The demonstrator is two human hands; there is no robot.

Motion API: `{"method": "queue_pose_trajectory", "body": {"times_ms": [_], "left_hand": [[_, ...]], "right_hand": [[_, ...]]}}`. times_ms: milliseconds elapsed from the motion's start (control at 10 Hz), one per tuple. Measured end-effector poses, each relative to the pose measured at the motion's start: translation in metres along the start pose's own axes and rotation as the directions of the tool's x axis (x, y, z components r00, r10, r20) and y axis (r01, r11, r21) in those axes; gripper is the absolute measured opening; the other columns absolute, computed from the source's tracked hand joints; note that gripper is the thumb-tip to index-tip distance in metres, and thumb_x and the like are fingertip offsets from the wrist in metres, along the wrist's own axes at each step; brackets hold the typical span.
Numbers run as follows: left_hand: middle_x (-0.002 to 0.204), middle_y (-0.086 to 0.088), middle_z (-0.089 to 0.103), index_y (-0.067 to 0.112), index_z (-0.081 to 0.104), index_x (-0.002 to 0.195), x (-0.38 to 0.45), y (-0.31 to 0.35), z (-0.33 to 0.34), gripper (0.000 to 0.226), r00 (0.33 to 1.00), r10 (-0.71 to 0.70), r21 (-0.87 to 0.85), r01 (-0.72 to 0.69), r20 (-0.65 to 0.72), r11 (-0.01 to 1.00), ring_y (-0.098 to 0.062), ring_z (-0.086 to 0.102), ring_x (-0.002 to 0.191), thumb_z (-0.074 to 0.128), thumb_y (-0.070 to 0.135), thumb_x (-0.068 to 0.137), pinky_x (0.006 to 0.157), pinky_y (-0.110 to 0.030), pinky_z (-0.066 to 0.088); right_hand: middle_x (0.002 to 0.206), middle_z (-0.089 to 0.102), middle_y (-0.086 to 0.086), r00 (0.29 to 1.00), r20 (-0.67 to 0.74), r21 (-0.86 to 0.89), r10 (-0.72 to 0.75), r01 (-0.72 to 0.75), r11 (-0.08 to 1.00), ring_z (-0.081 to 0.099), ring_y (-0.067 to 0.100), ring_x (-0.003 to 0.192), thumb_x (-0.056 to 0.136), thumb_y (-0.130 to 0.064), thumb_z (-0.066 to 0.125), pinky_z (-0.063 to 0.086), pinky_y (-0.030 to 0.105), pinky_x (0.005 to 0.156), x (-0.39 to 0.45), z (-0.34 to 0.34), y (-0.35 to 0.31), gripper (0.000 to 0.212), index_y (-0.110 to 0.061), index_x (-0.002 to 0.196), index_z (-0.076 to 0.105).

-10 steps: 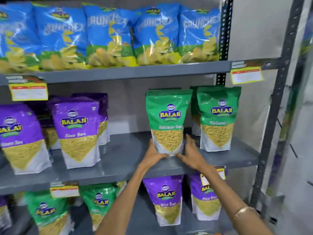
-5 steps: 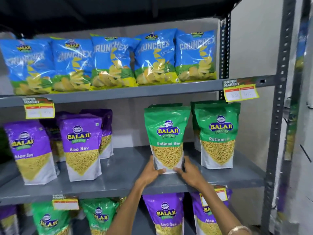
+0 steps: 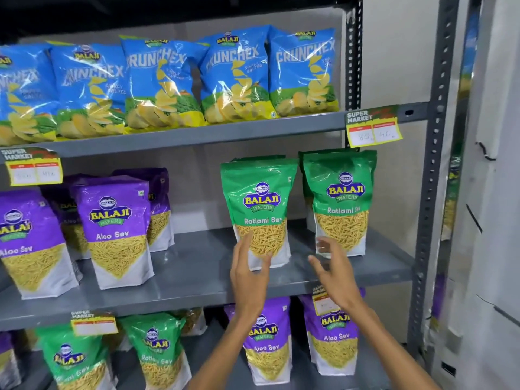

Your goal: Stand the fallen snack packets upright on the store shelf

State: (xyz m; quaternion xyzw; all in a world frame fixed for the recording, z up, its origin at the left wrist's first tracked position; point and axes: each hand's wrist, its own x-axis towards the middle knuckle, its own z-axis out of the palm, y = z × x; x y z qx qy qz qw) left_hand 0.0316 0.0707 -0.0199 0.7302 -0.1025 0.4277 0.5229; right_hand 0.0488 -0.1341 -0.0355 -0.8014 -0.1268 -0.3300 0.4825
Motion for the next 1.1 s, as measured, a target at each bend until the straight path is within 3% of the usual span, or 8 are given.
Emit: {"method": "queue_pose_trajectory", "body": {"times_ms": [100, 200, 300, 400, 500, 900, 1000, 1100], "left_hand": [[0.110, 0.016, 0.072, 0.043, 0.065, 0.124, -0.007, 0.027, 0.037, 0.047, 0.994, 0.030, -0.109, -0.019, 0.104, 0.994, -0.006, 0.072, 0.101, 0.075, 0.012, 0.089, 0.094, -0.024, 0.057], [0.128, 0.001, 0.070, 0.027, 0.060, 0.136, -0.001, 0.044, 0.081, 0.055, 0.951, -0.085, -0.182, 0.144, 0.298, 0.973, -0.011, 0.072, 0.110, 0.074, 0.003, 0.089, 0.102, -0.038, 0.057], [0.161, -0.010, 0.039, 0.011, 0.026, 0.159, 0.010, 0.045, 0.118, 0.090, 0.849, -0.261, -0.070, 0.328, 0.460, 0.942, -0.025, 0.041, 0.148, 0.077, -0.001, 0.086, 0.123, -0.041, 0.035], [0.165, -0.012, 0.032, 0.006, 0.016, 0.160, 0.015, 0.037, 0.141, 0.095, 0.723, -0.362, 0.024, 0.432, 0.588, 0.902, -0.028, 0.032, 0.154, 0.077, 0.000, 0.087, 0.125, -0.045, 0.030], [0.151, -0.015, 0.053, 0.002, 0.039, 0.148, 0.015, 0.029, 0.154, 0.070, 0.701, -0.369, 0.063, 0.420, 0.610, 0.905, -0.032, 0.050, 0.142, 0.074, -0.001, 0.088, 0.119, -0.048, 0.040], [0.144, -0.008, 0.061, 0.011, 0.046, 0.141, 0.012, 0.033, 0.150, 0.058, 0.683, -0.379, 0.119, 0.396, 0.624, 0.911, -0.027, 0.058, 0.133, 0.074, 0.007, 0.091, 0.115, -0.044, 0.046], [0.151, -0.008, 0.055, 0.010, 0.041, 0.148, 0.008, 0.035, 0.148, 0.066, 0.677, -0.359, 0.104, 0.387, 0.643, 0.916, -0.028, 0.052, 0.141, 0.074, 0.011, 0.091, 0.119, -0.045, 0.041], [0.172, -0.003, 0.015, 0.011, 0.011, 0.163, -0.001, 0.032, 0.135, 0.082, 0.795, -0.256, 0.229, 0.151, 0.550, 0.962, -0.021, 0.018, 0.159, 0.061, 0.029, 0.101, 0.130, -0.040, 0.018]], "right_hand": [[0.127, 0.046, -0.005, 0.944, -0.328, -0.007, 0.039, -0.044, 0.999, 0.049, 0.006, 0.109, 0.081, -0.022, 0.084, 0.049, 0.039, 0.100, 0.016, -0.031, 0.007, 0.072, -0.022, 0.139, 0.040], [0.141, 0.041, 0.014, 0.939, -0.315, -0.095, 0.135, -0.172, 0.980, 0.047, 0.028, 0.129, 0.063, -0.033, 0.096, 0.047, 0.047, 0.105, 0.042, -0.057, 0.026, 0.109, -0.011, 0.148, 0.031], [0.162, 0.028, 0.019, 0.937, -0.083, -0.021, 0.339, -0.342, 0.939, 0.033, 0.036, 0.149, 0.056, -0.032, 0.100, 0.036, 0.049, 0.119, 0.062, -0.076, 0.052, 0.133, -0.004, 0.158, 0.019], [0.153, 0.043, 0.016, 0.928, 0.116, 0.038, 0.353, -0.359, 0.932, 0.048, 0.031, 0.138, 0.061, -0.019, 0.099, 0.040, 0.033, 0.108, 0.073, -0.086, 0.072, 0.118, -0.006, 0.151, 0.025], [0.143, 0.055, 0.012, 0.911, 0.225, 0.032, 0.347, -0.363, 0.931, 0.055, 0.019, 0.120, 0.066, -0.019, 0.096, 0.044, 0.025, 0.096, 0.082, -0.090, 0.080, 0.092, -0.019, 0.134, 0.035], [0.137, 0.062, 0.009, 0.907, 0.210, -0.048, 0.366, -0.365, 0.930, 0.059, 0.021, 0.113, 0.073, -0.038, 0.090, 0.052, 0.040, 0.096, 0.070, -0.092, 0.080, 0.084, -0.011, 0.134, 0.039], [0.140, 0.058, 0.011, 0.920, 0.192, -0.071, 0.341, -0.333, 0.940, 0.060, 0.026, 0.118, 0.071, -0.042, 0.090, 0.052, 0.039, 0.092, 0.063, -0.095, 0.074, 0.092, -0.010, 0.139, 0.036], [0.155, 0.035, 0.019, 0.969, 0.018, -0.221, 0.245, -0.235, 0.946, 0.047, 0.039, 0.139, 0.081, -0.054, 0.077, 0.049, 0.051, 0.106, 0.046, -0.093, 0.063, 0.106, -0.006, 0.155, 0.020]]}}
